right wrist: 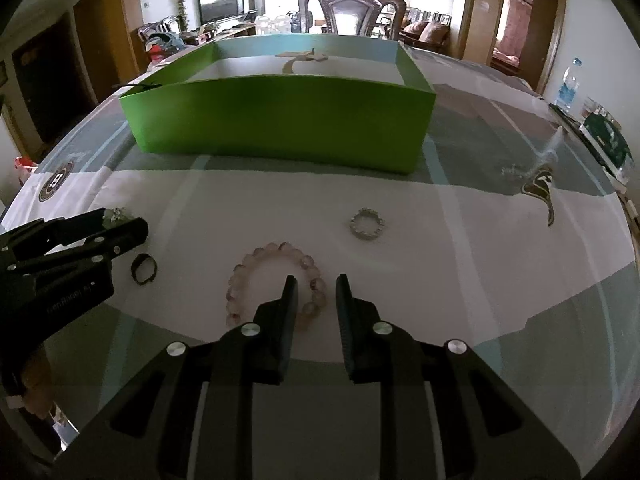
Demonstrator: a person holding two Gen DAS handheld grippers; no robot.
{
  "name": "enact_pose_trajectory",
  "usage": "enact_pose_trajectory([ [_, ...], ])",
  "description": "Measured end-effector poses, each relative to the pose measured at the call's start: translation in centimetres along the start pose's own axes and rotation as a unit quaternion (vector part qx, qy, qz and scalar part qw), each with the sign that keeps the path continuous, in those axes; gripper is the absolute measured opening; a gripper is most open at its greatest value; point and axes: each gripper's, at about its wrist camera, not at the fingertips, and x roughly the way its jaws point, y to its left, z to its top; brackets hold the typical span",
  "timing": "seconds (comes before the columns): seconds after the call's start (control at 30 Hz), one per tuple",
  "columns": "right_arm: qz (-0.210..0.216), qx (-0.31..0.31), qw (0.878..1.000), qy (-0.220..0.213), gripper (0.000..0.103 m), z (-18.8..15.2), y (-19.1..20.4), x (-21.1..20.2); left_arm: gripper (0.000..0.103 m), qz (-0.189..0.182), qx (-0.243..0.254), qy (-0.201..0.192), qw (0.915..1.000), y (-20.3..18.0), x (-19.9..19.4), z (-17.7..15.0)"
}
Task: Organize jewelry
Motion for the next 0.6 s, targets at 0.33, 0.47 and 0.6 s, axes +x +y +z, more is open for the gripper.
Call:
enact_pose_trajectory([
  [0.33, 0.004, 0.006, 1.0, -0.01, 0.026, 0.44, 0.19, -0.07, 0.051, 0.005, 0.006, -0.004, 1.0, -0.17, 0.03, -0.18],
  [0.47, 0.004, 0.007, 1.0, -0.005, 0.033, 0.42, 0.31, 0.44, 0.051, 0.002, 0.002, -0.008, 1.0, 0.04, -0.08, -0.32],
  [0.6, 0.003, 0.007, 1.0, -0.01, 0.035, 0.42, 0.28, 0.45, 0.051, 0.005, 0.005, -0.011, 0.9999, -0.14, -0.05, -0.48],
])
